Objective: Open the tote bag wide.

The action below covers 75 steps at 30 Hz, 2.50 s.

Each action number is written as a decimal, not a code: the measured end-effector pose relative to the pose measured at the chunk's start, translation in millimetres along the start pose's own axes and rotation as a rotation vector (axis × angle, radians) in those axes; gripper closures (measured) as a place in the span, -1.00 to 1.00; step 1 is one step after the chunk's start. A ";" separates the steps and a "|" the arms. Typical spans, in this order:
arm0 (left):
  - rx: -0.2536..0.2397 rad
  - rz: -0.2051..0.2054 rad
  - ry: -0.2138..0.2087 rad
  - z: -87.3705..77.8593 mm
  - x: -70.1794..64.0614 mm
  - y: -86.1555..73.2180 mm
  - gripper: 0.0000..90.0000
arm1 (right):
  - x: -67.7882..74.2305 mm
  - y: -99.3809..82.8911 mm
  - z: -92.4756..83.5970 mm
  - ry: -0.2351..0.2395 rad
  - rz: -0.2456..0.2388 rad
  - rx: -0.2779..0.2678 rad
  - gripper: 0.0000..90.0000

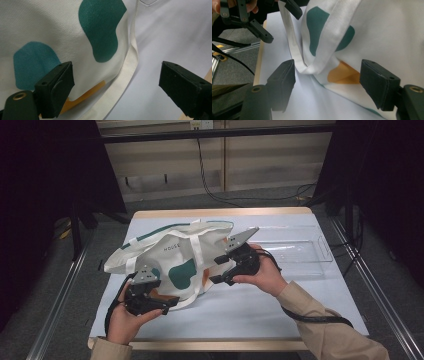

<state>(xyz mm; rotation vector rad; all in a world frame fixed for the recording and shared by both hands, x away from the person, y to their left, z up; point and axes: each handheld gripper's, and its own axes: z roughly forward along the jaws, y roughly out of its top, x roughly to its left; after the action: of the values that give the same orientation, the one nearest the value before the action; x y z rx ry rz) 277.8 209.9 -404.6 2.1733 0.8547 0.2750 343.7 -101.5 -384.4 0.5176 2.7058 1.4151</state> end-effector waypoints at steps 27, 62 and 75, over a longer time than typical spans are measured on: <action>-0.014 0.007 0.015 -13.9 -5.3 -0.9 -0.65 | -2.5 19.9 27.1 0.059 -0.006 -0.026 0.94; -0.080 0.064 -0.019 -14.9 -14.9 26.8 -0.36 | -1.2 -32.4 21.8 0.040 0.059 0.021 0.94; -0.067 0.066 -0.038 -23.3 -8.2 36.8 -0.23 | 0.3 -34.2 20.7 0.036 0.066 0.017 0.94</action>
<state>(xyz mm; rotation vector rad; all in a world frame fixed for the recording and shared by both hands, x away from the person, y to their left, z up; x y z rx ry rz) 279.3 200.5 -361.3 2.1403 0.7435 0.2898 338.1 -103.0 -423.9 0.5934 2.7554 1.4321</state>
